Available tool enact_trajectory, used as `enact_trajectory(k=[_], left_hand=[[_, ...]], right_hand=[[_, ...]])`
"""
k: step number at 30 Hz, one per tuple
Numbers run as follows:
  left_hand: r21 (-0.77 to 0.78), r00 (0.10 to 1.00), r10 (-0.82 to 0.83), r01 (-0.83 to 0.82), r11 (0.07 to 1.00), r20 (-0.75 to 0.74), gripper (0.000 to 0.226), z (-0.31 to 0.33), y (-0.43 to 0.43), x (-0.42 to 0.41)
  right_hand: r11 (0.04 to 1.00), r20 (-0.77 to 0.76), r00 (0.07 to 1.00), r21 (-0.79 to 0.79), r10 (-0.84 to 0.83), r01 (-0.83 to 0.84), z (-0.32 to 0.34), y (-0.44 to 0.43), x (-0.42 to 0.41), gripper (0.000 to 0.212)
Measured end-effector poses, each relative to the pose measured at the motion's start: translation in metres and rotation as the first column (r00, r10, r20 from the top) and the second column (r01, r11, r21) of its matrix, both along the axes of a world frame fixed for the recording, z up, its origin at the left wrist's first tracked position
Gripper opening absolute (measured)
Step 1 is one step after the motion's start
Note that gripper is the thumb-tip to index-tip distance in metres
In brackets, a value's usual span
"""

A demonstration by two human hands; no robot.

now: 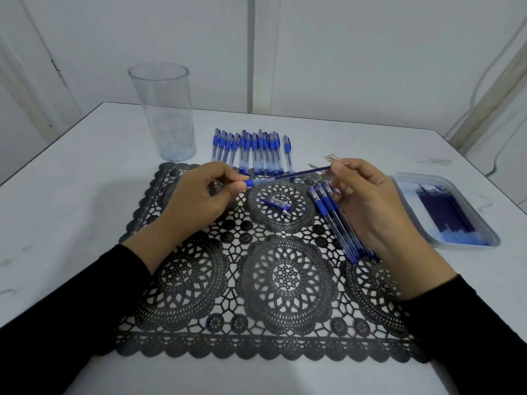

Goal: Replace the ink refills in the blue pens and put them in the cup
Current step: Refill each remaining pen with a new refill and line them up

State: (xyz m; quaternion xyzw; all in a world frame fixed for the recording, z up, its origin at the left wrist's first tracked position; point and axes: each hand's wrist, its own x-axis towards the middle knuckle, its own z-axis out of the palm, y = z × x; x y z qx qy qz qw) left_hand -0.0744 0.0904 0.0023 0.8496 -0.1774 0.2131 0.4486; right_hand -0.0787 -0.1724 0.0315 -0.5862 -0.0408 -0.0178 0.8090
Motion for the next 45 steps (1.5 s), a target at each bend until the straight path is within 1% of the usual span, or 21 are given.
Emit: enact_trajectory(k=[4, 7, 9, 11, 13, 15, 18, 20, 21, 23, 25, 28, 29, 34, 36, 39, 40, 41, 43, 44, 45], left_hand=[[0.039, 1.0, 0.013, -0.012, 0.999, -0.003, 0.011, -0.002, 0.001, 0.002], [0.089, 1.0, -0.003, 0.001, 0.996, 0.023, 0.01, -0.002, 0.0, 0.004], [0.097, 0.999, -0.011, 0.007, 0.995, 0.04, 0.006, 0.001, -0.006, 0.004], [0.075, 0.997, -0.028, 0.023, 0.997, 0.065, 0.007, 0.005, -0.015, 0.002], [0.051, 0.995, -0.057, 0.053, 0.997, 0.086, 0.01, 0.006, -0.027, 0.002], [0.06, 0.993, -0.077, 0.072, 0.996, 0.093, 0.006, 0.006, -0.041, 0.003], [0.067, 0.993, -0.07, 0.064, 0.996, 0.095, 0.004, 0.005, -0.065, 0.007], [0.048, 0.99, -0.085, 0.079, 0.996, 0.116, 0.004, 0.006, -0.08, 0.011], [0.037, 0.987, -0.097, 0.093, 0.995, 0.126, 0.003, 0.005, -0.087, 0.014], [0.018, 0.985, -0.106, 0.105, 0.994, 0.134, 0.005, 0.002, -0.098, 0.019], [0.015, 0.987, -0.104, 0.103, 0.995, 0.123, 0.007, -0.003, -0.106, 0.025], [0.01, 0.987, -0.084, 0.084, 0.996, 0.14, 0.007, -0.01, -0.113, 0.03], [0.012, 0.986, -0.081, 0.08, 0.997, 0.148, 0.008, -0.011, -0.113, 0.031], [0.02, 0.985, -0.075, 0.073, 0.997, 0.155, 0.007, -0.012, -0.114, 0.028], [0.024, 0.986, -0.075, 0.072, 0.997, 0.146, 0.009, -0.012, -0.114, 0.029], [0.041, 0.988, -0.08, 0.076, 0.996, 0.131, 0.01, -0.014, -0.113, 0.03], [0.042, 0.988, -0.084, 0.079, 0.996, 0.128, 0.009, -0.013, -0.113, 0.03], [0.043, 0.988, -0.089, 0.084, 0.996, 0.125, 0.007, -0.012, -0.114, 0.03], [0.047, 0.986, -0.107, 0.102, 0.994, 0.125, 0.006, -0.009, -0.116, 0.028], [0.048, 0.985, -0.12, 0.114, 0.992, 0.124, 0.007, -0.008, -0.119, 0.027], [0.05, 0.984, -0.135, 0.13, 0.99, 0.12, 0.007, -0.006, -0.121, 0.025]], right_hand=[[0.993, -0.008, 1.0, 0.119, -0.019, 0.02, 0.005, -0.003, 0.001, 0.01], [0.993, -0.015, 0.998, 0.104, -0.058, 0.059, 0.01, -0.008, 0.002, 0.014], [0.995, 0.004, 0.995, 0.012, -0.103, 0.103, 0.015, -0.014, 0.002, 0.016], [0.978, 0.044, 0.986, -0.129, -0.16, 0.164, 0.021, -0.023, 0.003, 0.018], [0.938, 0.076, 0.972, -0.253, -0.224, 0.236, 0.027, -0.034, 0.003, 0.016], [0.887, 0.085, 0.956, -0.357, -0.28, 0.292, 0.032, -0.046, 0.006, 0.012], [0.82, 0.063, 0.947, -0.485, -0.315, 0.305, 0.027, -0.061, 0.011, 0.004], [0.751, 0.055, 0.934, -0.58, -0.353, 0.317, 0.018, -0.067, 0.016, 0.005], [0.697, 0.056, 0.927, -0.643, -0.371, 0.318, 0.013, -0.069, 0.018, 0.008], [0.556, 0.061, 0.908, -0.773, -0.414, 0.306, 0.005, -0.071, 0.022, 0.013], [0.418, 0.079, 0.889, -0.861, -0.452, 0.289, 0.001, -0.07, 0.025, 0.017], [0.198, 0.166, 0.866, -0.937, -0.472, 0.287, -0.004, -0.068, 0.026, 0.017], [0.146, 0.194, 0.86, -0.945, -0.472, 0.293, -0.006, -0.068, 0.027, 0.017], [0.01, 0.275, 0.832, -0.948, -0.482, 0.319, -0.01, -0.073, 0.029, 0.019], [-0.022, 0.282, 0.834, -0.951, -0.474, 0.309, -0.011, -0.073, 0.029, 0.019], [-0.041, 0.262, 0.854, -0.961, -0.45, 0.273, -0.01, -0.074, 0.027, 0.021], [-0.009, 0.247, 0.867, -0.963, -0.433, 0.27, -0.008, -0.077, 0.026, 0.022], [0.072, 0.226, 0.882, -0.957, -0.414, 0.28, -0.004, -0.082, 0.025, 0.022], [0.295, 0.19, 0.91, -0.905, -0.368, 0.308, 0.005, -0.096, 0.021, 0.015], [0.366, 0.186, 0.918, -0.875, -0.35, 0.317, 0.009, -0.106, 0.02, 0.01], [0.399, 0.189, 0.919, -0.857, -0.346, 0.326, 0.011, -0.116, 0.018, 0.006]])
